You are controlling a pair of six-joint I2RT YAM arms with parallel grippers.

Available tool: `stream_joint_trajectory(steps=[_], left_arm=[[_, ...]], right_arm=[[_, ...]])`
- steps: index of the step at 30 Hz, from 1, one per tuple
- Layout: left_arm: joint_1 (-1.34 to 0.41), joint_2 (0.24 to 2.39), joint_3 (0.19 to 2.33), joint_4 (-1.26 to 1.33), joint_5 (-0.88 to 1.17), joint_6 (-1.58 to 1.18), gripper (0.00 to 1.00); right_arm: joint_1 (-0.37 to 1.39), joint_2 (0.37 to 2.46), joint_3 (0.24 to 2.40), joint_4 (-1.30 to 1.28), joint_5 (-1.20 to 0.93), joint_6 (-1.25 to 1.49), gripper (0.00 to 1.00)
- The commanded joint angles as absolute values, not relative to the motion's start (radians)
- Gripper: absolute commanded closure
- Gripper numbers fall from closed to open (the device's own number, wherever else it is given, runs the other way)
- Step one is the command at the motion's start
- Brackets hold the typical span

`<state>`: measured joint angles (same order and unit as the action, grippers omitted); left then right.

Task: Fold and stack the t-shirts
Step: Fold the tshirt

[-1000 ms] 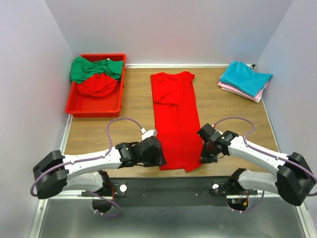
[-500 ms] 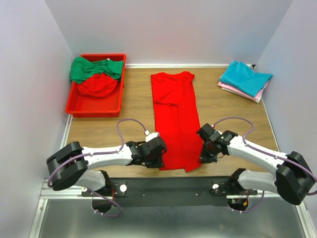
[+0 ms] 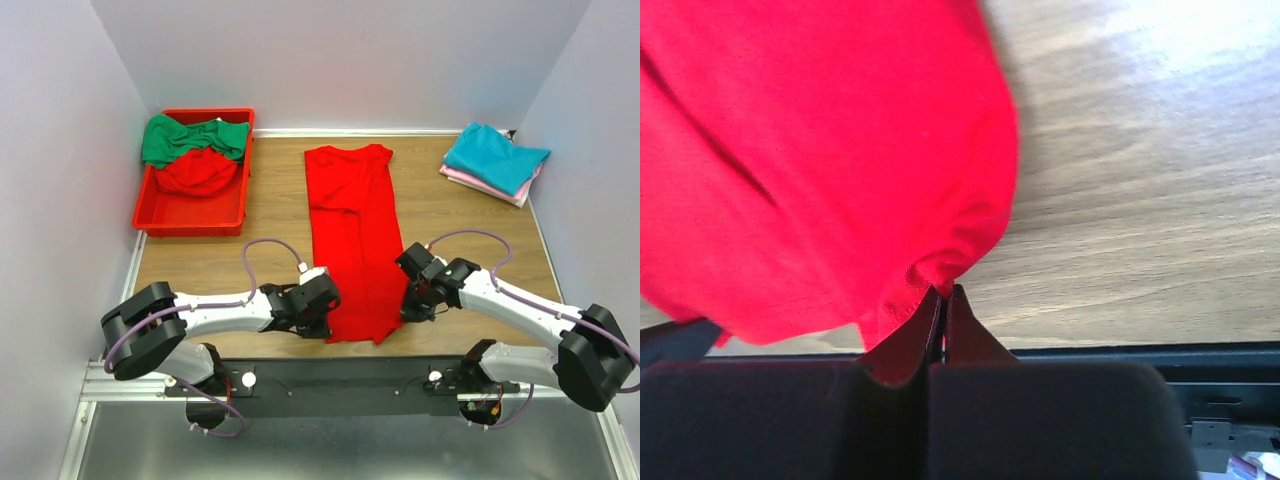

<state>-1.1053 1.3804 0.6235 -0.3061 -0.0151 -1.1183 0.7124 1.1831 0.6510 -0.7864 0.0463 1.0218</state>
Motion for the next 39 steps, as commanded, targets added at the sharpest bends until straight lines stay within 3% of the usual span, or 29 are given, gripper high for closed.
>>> stream_joint_trajectory(steps=[1,22,39], left_arm=[[-1.082,1.361,0.682,-0.330,-0.046,-1.091,1.00],[-0.753,1.353,0.761,-0.183,-0.023,-0.799,1.00],[-0.586,1.552,0.917,-0.124,0.132,-0.629,1.00]], right_arm=[[0.716,1.163,0.709,-0.778,0.098,1.022,0.99],[0.701,1.449,0.991,-0.756,0.342,0.986,0.99],[0.591,1.701,1.245,-0.735,0.419,0.887,0.99]])
